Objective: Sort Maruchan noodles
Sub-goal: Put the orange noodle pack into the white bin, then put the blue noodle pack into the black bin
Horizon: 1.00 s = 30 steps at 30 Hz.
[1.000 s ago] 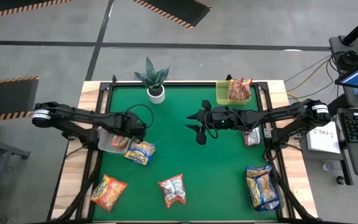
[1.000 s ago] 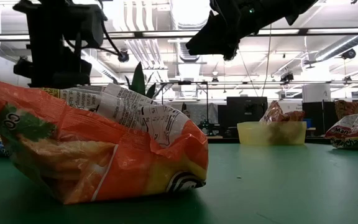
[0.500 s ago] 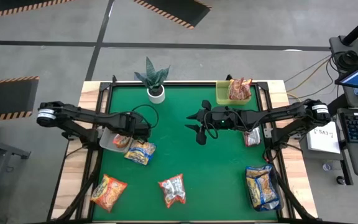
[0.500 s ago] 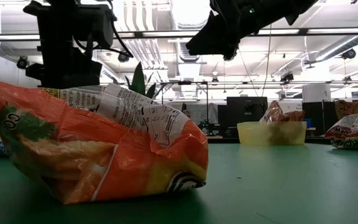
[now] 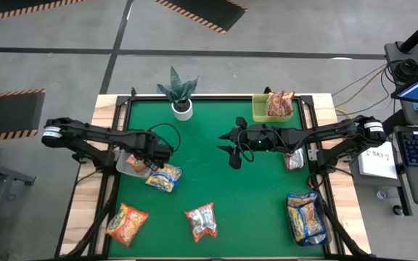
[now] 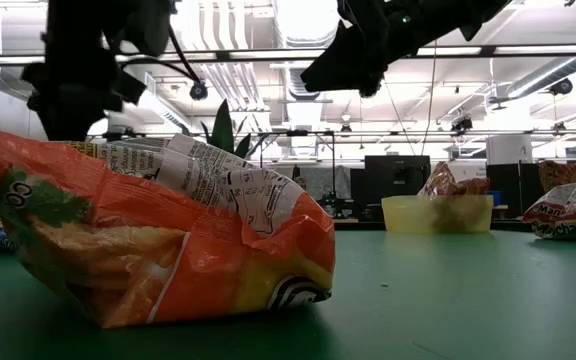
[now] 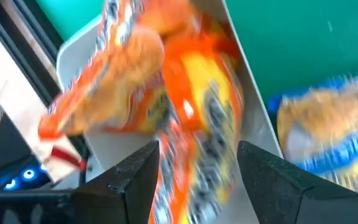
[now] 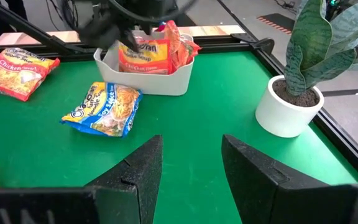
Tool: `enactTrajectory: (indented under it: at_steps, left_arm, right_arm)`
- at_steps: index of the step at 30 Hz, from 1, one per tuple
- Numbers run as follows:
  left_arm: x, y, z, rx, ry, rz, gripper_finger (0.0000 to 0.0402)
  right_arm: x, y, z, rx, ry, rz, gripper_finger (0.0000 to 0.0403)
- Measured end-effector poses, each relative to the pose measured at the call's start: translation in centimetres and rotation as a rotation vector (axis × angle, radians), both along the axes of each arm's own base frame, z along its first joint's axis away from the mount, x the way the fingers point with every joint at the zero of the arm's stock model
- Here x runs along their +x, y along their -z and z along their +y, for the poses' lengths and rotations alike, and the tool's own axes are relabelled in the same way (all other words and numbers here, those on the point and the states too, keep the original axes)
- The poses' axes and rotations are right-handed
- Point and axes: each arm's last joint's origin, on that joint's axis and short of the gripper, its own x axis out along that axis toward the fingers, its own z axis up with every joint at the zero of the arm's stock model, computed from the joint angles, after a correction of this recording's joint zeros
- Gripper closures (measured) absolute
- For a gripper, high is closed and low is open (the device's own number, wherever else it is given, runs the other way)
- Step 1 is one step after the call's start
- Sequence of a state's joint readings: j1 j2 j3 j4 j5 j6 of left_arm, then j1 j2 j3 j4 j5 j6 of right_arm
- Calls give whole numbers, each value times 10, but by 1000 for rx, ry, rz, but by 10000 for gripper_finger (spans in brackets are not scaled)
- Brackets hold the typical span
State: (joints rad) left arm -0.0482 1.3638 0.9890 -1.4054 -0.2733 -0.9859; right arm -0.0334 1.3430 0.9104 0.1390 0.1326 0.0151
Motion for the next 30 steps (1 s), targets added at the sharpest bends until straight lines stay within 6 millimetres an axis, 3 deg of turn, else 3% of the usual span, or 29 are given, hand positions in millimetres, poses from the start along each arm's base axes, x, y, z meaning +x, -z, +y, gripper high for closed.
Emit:
enactTrajectory:
  at_steps: [8,14,18,24,30]
  left_arm:
    - [-12,-12,-17,-61,14,-28,201]
    - [-24,-13,-17,31,-33,18,203]
    - [-19,-7,-15,110,-37,-50,213]
    - [12,-11,-28,60,213,-313,233]
    - [24,-17,-72,-61,618,-465,249]
  right_arm:
    - [0,1,0,2,0,12,248]
    - [-1,2,0,3,1,23,248]
    - [-1,2,0,1,0,23,248]
    - [-1,3,0,44,16,32,248]
    - [-6,13,4,166,-30,128,248]
